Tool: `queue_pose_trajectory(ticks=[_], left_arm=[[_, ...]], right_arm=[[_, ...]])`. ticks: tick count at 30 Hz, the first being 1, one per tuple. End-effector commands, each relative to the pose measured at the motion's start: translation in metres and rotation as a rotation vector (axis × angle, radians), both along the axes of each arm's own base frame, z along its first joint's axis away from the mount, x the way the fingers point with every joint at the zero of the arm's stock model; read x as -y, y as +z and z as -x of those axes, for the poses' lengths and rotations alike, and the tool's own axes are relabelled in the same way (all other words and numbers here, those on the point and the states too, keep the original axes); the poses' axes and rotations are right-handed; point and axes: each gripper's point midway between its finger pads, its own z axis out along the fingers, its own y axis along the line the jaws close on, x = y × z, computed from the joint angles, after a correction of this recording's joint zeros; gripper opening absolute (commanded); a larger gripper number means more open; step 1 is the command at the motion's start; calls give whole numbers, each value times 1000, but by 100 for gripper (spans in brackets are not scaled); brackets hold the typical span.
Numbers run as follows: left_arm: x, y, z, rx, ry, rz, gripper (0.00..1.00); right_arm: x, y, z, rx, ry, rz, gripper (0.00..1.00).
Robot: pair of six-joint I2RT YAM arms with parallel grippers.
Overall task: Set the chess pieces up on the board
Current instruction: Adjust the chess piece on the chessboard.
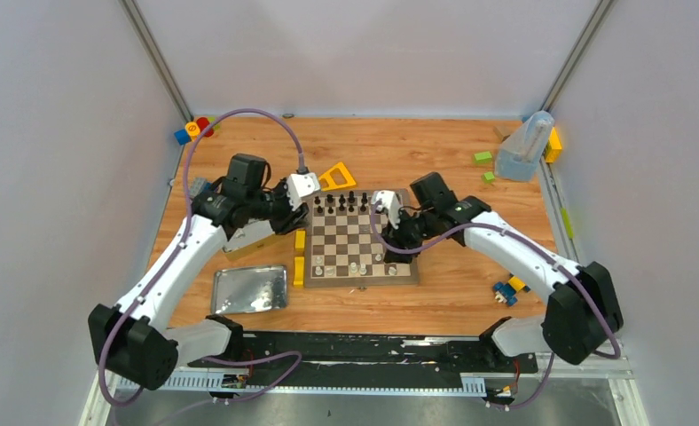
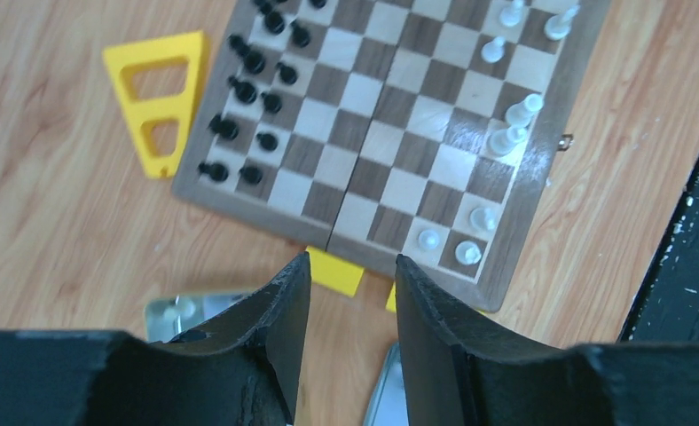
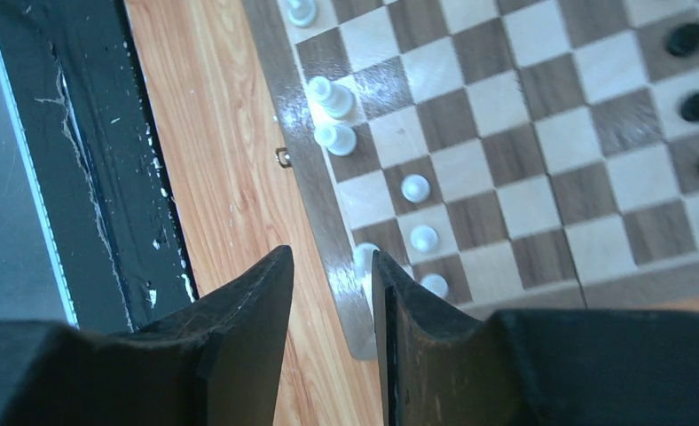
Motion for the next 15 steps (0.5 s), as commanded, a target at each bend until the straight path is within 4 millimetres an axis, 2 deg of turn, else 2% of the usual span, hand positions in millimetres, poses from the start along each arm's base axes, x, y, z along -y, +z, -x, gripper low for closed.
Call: queue_pose_trajectory(ticks=[1, 4, 7, 15], left_arm=[[-44, 3, -2, -16, 213, -49, 49], [-58, 3, -1, -18, 280, -42, 52], [-67, 6, -2, 7, 320, -37, 53], [-71, 18, -5, 52, 343, -15, 55]], right_arm=[[-31, -6, -1, 47, 117, 37, 41], [-47, -18, -1, 42, 166, 65, 46], [-58, -27, -3, 38, 194, 83, 47], [-74, -43, -8, 46, 227, 126, 48]])
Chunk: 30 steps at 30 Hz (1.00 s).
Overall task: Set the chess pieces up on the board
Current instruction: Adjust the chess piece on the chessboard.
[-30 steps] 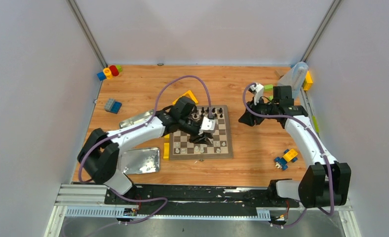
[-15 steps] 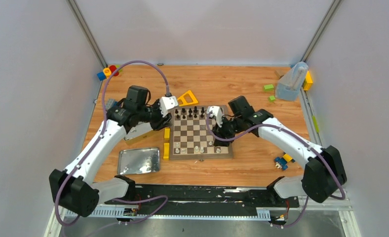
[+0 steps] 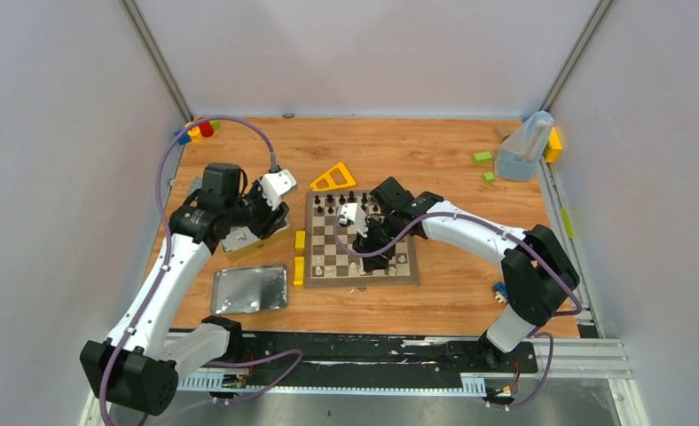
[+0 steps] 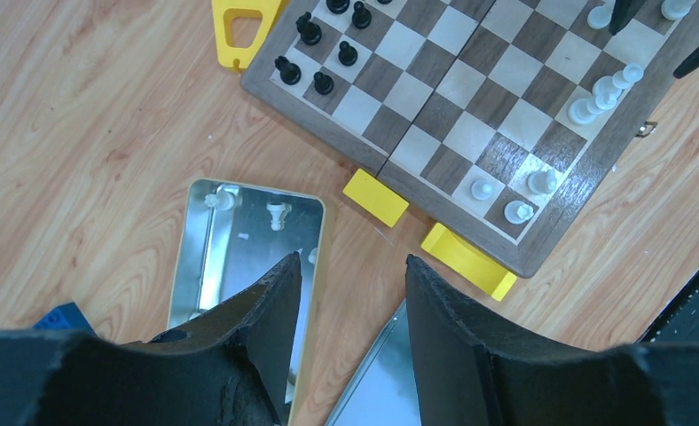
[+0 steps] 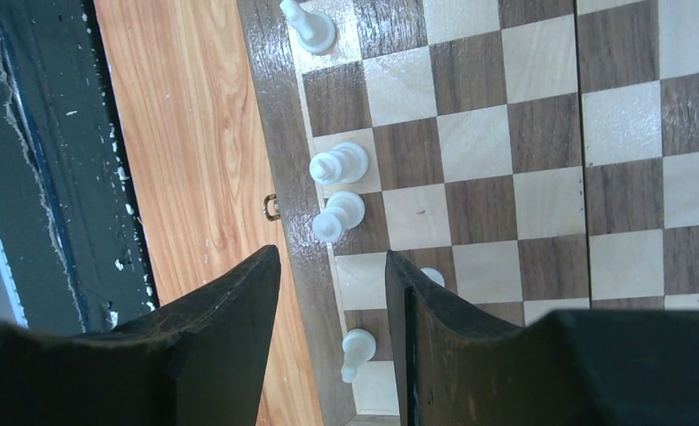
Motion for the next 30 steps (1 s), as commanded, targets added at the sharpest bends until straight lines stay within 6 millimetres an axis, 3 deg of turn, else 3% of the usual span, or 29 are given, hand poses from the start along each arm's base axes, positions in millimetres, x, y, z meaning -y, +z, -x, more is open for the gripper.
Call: queue_pose_trajectory(ticks=[1, 9, 22, 30], left_arm=[[-1, 12, -2, 34, 23, 26, 55], [1, 14, -6, 37, 22, 31, 56], [1, 13, -7, 35, 24, 33, 56], [1, 12, -7, 32, 25, 31, 56]], right_arm=[[-19, 7, -14, 80, 41, -25, 48], [-23, -8, -11, 71, 55, 11, 45], [-22, -7, -10, 83, 47, 23, 16], [-17, 3, -6, 94, 42, 15, 10]])
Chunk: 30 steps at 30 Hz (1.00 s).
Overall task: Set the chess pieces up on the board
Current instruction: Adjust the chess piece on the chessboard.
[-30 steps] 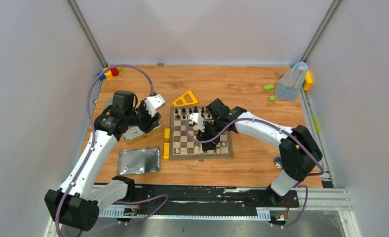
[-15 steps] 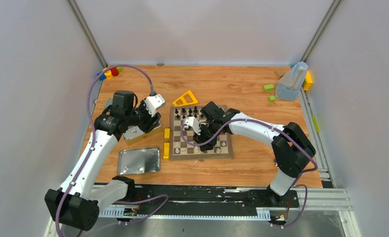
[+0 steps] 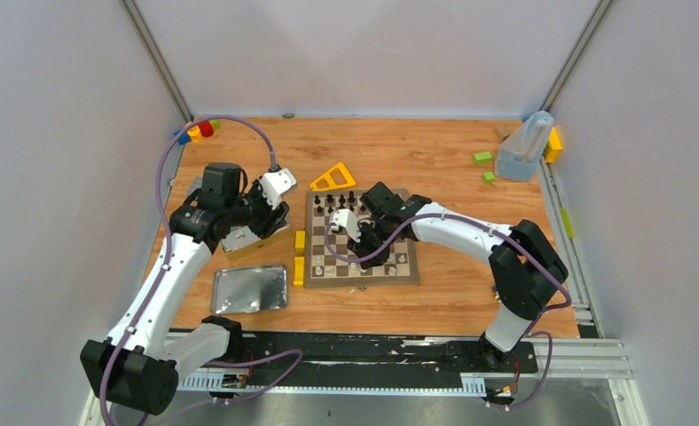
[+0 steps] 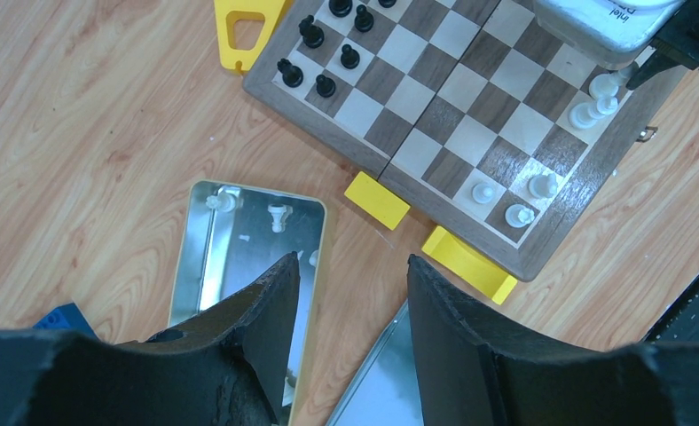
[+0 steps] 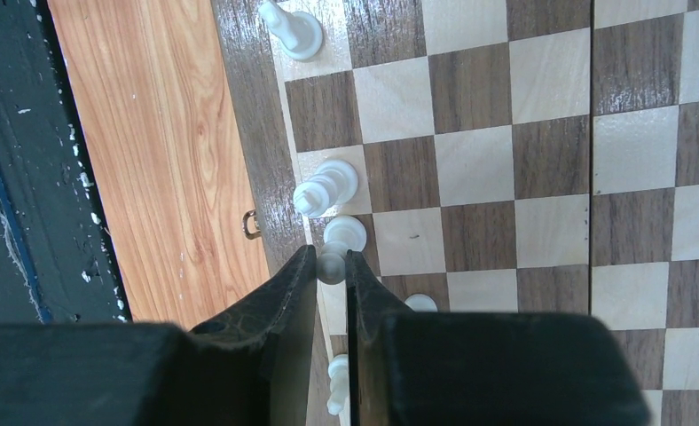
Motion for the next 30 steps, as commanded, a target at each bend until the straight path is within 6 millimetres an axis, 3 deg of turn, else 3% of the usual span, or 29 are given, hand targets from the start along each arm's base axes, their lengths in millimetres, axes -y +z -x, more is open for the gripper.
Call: queue_pose_trajectory(ticks=[1, 23, 30], left_arm=[[1, 9, -5, 24, 16, 24, 56], [1, 6, -5, 10, 15, 26, 57], [1, 6, -5, 10, 13, 25, 57]], right_arm=[[-6, 23, -3, 57, 14, -51, 10], [4, 12, 5, 37, 16, -19, 9], [3, 10, 3, 34, 14, -15, 16]])
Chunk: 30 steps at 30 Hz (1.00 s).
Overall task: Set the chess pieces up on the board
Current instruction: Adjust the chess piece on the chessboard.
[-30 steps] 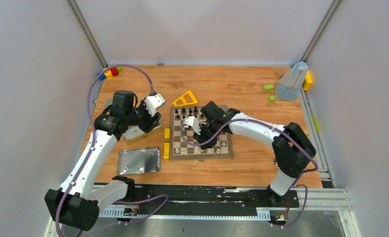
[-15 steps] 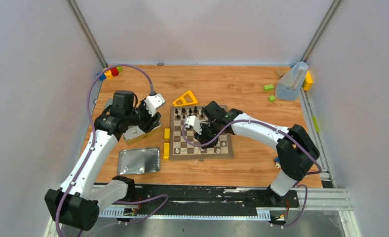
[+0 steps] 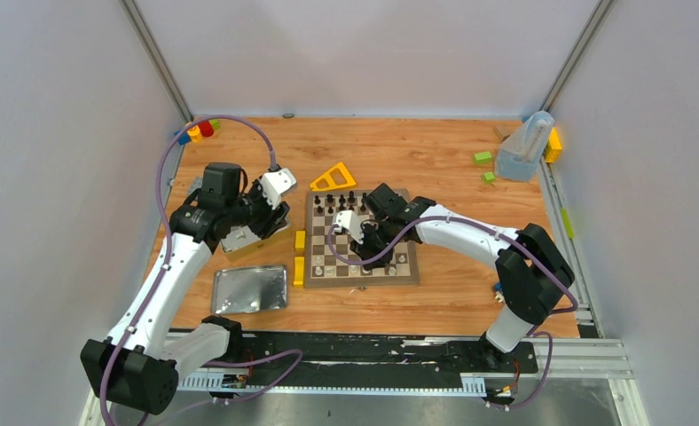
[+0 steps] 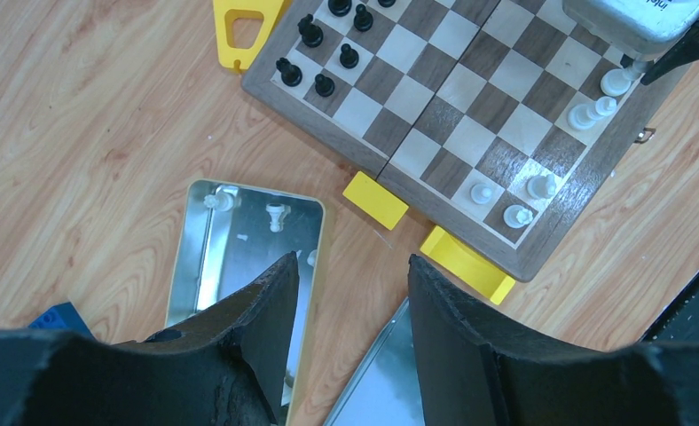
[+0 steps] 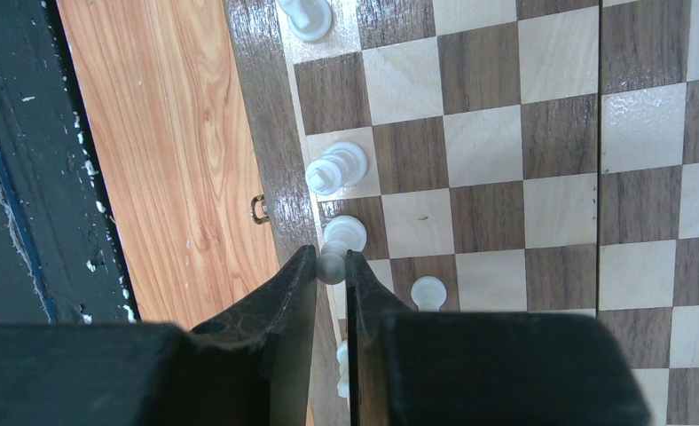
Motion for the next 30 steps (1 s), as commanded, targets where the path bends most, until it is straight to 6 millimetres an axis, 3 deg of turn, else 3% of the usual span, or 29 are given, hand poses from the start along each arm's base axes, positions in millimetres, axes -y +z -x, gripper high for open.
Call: queue_pose_trajectory(ticks=[1, 11, 16, 22, 30], left_arm=[[1, 6, -5, 16, 10, 21, 57], [0, 8, -4, 24, 12, 19, 57], [0, 7, -4, 22, 13, 18, 58], [0, 7, -5, 23, 14, 18, 59], [0, 10, -6, 27, 16, 16, 61]], right_arm=[[-4, 6, -2, 24, 17, -18, 18], [-5, 1, -2, 13, 15, -7, 22], [-5, 1, -4, 17, 9, -5, 30], [-5, 15, -8, 51, -11, -25, 48], [19, 42, -11, 101, -91, -50, 46]])
